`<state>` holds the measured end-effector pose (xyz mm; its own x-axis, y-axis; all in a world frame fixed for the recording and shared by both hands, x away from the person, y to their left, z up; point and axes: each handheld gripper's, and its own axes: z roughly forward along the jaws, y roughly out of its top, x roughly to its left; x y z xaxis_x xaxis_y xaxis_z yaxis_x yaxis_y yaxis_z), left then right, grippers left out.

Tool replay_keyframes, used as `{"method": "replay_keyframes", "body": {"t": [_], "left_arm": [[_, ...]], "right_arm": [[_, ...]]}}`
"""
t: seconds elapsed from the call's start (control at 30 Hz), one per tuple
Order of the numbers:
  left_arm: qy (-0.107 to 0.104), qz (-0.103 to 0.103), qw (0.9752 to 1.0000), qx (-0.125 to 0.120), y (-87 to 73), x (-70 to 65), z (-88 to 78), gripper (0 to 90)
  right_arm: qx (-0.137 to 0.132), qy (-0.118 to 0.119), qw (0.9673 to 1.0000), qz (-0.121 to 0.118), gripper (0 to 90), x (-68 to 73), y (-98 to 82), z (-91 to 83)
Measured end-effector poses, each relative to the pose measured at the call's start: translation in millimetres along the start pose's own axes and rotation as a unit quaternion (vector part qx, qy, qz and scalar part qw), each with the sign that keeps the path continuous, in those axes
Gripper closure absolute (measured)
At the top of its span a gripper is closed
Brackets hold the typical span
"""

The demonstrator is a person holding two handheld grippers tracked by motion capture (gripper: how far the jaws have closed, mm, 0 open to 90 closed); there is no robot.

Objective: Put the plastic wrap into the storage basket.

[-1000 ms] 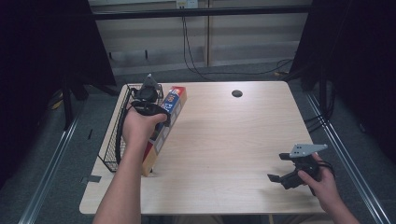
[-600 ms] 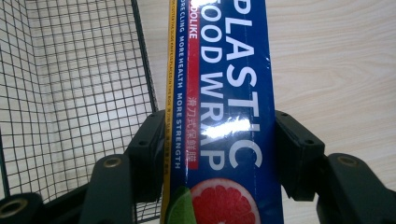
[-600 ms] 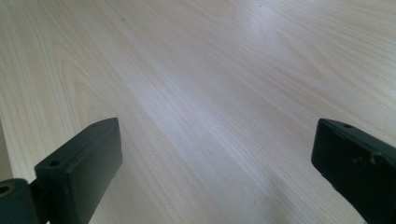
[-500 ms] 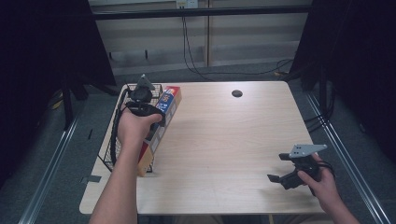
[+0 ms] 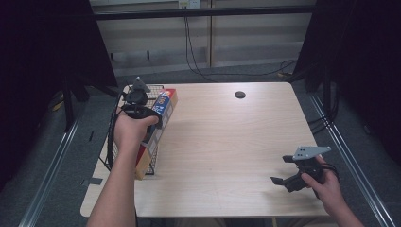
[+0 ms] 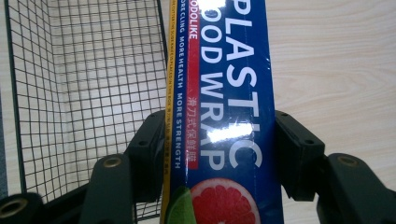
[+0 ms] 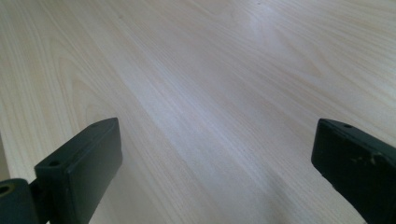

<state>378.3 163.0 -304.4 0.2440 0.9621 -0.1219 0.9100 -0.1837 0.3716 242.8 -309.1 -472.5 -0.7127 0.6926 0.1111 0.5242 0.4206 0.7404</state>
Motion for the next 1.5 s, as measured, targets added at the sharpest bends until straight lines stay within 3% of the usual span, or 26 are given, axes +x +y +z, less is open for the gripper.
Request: {"method": "replay_keyframes", "body": {"t": [0.23,0.3,0.77,0.87,1.5], "left_arm": [[0.006,-0.011,0.9999,-0.002,-1.4,8.1,0.2,43.2],[0.004,-0.022,0.9997,-0.006,-2.0,11.1,1.2,43.1],[0.013,-0.036,0.9992,-0.012,-2.0,20.6,2.0,43.1],[0.015,-0.047,0.9987,-0.015,-2.4,24.6,2.1,43.1],[0.025,-0.067,0.9972,-0.019,-7.9,49.4,11.9,43.0]], "right_arm": [[-0.001,0.003,1.0,-0.002,1.7,0.7,0.2,0.9],[0.001,0.004,1.0,-0.002,1.7,0.4,0.3,1.0],[0.0,0.002,1.0,-0.004,1.7,0.9,0.4,1.3],[0.002,0.0,1.0,-0.005,1.7,0.5,0.2,1.8],[0.005,-0.001,1.0,-0.005,1.7,0.7,0.4,5.3]]}}
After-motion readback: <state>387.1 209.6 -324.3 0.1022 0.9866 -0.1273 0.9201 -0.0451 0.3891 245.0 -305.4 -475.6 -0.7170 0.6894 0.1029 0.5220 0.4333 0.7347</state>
